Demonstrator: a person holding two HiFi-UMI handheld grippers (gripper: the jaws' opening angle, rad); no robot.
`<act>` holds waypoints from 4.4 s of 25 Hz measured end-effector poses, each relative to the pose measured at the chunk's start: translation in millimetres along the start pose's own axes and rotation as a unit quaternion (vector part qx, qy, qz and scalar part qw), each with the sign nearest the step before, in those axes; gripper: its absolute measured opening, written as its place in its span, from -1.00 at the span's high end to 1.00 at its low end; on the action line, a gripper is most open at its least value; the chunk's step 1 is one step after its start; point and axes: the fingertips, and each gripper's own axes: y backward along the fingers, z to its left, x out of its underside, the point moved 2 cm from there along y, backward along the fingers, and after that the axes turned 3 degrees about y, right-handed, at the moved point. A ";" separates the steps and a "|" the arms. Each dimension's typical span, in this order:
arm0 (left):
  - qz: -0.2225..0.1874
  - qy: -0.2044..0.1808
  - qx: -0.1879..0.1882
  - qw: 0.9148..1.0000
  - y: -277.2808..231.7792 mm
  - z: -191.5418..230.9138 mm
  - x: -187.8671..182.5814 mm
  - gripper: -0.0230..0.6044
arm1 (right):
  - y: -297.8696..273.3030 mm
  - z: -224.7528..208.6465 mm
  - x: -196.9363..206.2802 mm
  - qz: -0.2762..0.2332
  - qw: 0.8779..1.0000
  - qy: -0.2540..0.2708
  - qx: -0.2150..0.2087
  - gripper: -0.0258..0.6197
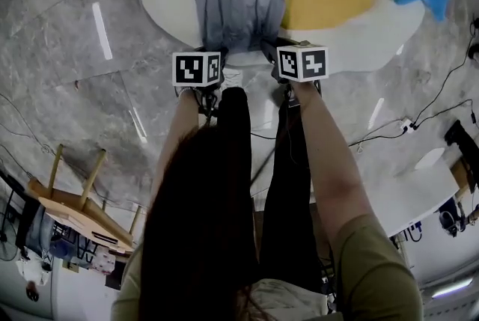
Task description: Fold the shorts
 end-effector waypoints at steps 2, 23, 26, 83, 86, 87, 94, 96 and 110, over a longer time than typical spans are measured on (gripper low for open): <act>0.002 -0.008 -0.004 1.000 0.6 0.4 -2.7 0.49 | 1.3 4.4 1.0 -0.001 1.000 0.008 -0.028 0.64; 0.014 -0.008 0.059 0.998 27.7 -75.4 126.5 0.82 | 81.1 23.3 106.6 0.070 0.981 0.082 -0.159 0.81; 0.031 0.006 0.068 0.997 28.0 -88.9 163.5 0.82 | 93.6 23.0 140.2 0.107 0.975 0.104 -0.167 0.81; -0.078 -0.319 0.007 0.944 64.2 -55.4 -189.4 -0.27 | 65.7 20.8 -168.0 0.040 0.958 0.258 -0.117 -0.26; -0.049 -0.359 0.022 0.932 52.0 -66.0 -197.7 -0.27 | 56.5 16.5 -134.2 0.088 0.945 0.297 -0.104 -0.26; -0.043 -0.362 0.019 0.931 50.0 -66.2 -203.8 -0.27 | 55.4 15.4 -128.5 0.097 0.941 0.307 -0.101 -0.26; -0.154 -0.298 -0.059 0.940 78.5 -41.4 -282.0 -0.28 | 53.2 15.7 -127.6 0.101 0.920 0.370 -0.085 -0.26; -0.199 -0.257 -0.082 0.942 96.5 -27.7 -296.6 -0.27 | 48.6 15.5 -129.2 0.107 0.914 0.385 -0.075 -0.25; -0.104 -0.256 -0.013 0.961 79.0 -35.0 -114.0 -0.27 | 29.9 13.1 -135.4 0.146 0.834 0.531 0.041 0.35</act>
